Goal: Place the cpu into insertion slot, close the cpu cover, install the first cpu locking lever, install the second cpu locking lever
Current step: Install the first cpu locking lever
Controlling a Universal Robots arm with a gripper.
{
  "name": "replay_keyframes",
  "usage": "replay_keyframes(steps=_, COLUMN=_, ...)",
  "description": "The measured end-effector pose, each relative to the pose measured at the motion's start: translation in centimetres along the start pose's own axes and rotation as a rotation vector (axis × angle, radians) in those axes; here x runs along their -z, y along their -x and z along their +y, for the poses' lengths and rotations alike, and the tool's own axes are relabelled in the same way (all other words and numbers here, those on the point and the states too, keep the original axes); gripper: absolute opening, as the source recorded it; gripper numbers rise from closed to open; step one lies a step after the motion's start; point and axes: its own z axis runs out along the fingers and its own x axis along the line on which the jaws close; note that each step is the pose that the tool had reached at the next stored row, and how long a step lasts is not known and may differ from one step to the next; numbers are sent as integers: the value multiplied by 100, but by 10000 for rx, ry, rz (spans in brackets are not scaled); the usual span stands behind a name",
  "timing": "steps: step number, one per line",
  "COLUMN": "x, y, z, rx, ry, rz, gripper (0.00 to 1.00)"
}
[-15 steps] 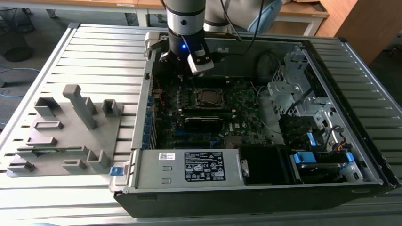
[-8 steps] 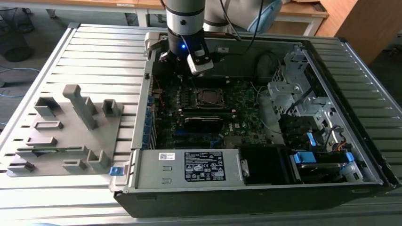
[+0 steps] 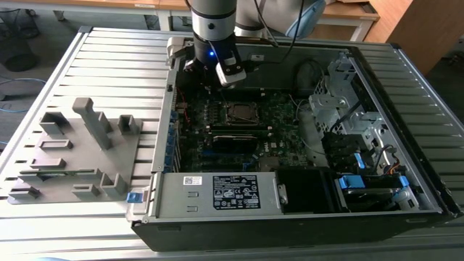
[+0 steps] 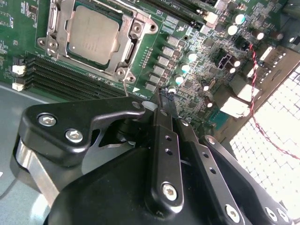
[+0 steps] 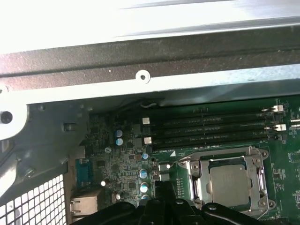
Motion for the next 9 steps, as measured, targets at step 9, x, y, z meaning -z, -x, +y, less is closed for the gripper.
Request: replay_keyframes(steps=9, x=0, y=0, z=0, rx=-11, ry=356, rz=40, gripper=11)
